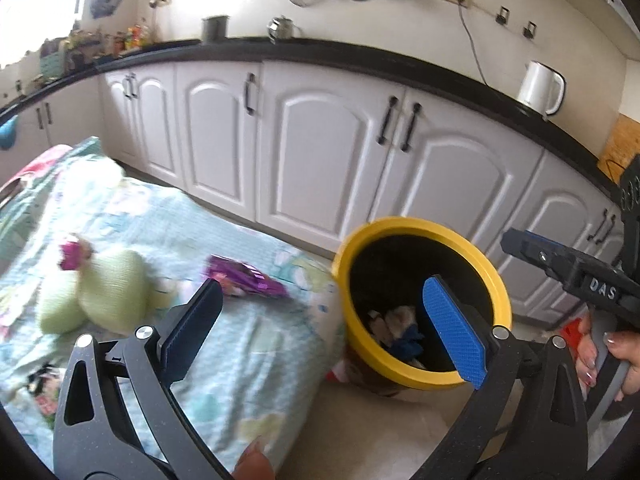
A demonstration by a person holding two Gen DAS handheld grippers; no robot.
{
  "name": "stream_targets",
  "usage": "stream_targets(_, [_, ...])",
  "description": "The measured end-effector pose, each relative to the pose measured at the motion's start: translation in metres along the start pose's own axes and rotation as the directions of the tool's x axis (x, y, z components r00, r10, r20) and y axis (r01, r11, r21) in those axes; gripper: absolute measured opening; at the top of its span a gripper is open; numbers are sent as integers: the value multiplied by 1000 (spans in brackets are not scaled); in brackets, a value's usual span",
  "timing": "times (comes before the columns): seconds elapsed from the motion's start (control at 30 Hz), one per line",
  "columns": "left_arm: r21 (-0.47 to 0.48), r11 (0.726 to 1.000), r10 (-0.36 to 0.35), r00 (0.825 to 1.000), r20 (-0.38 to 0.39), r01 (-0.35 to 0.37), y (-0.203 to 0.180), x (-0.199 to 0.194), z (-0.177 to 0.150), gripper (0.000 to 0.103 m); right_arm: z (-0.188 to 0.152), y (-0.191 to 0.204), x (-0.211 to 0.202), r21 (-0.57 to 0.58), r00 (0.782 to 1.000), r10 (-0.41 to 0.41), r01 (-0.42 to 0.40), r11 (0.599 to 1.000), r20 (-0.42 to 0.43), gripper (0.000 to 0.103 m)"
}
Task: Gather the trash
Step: 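Move both tools back toward the trash on the blanket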
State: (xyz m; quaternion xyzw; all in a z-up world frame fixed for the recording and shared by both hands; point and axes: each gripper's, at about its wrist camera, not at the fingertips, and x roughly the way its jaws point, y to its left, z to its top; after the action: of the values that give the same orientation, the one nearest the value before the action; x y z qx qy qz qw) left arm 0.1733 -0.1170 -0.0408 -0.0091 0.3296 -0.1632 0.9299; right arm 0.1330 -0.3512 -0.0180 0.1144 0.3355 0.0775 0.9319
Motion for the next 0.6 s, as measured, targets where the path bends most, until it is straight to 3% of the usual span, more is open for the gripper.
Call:
stream_targets(0.3, [-62, 991, 128, 988, 84, -123, 43, -30, 11, 92, 3, 32, 1, -76, 999, 34, -34, 997, 1, 64])
stream_targets(0.6, [-128, 974, 203, 973, 112, -188, 83, -46, 11, 92, 4, 69, 12, -162, 996, 88, -90, 983, -20, 64])
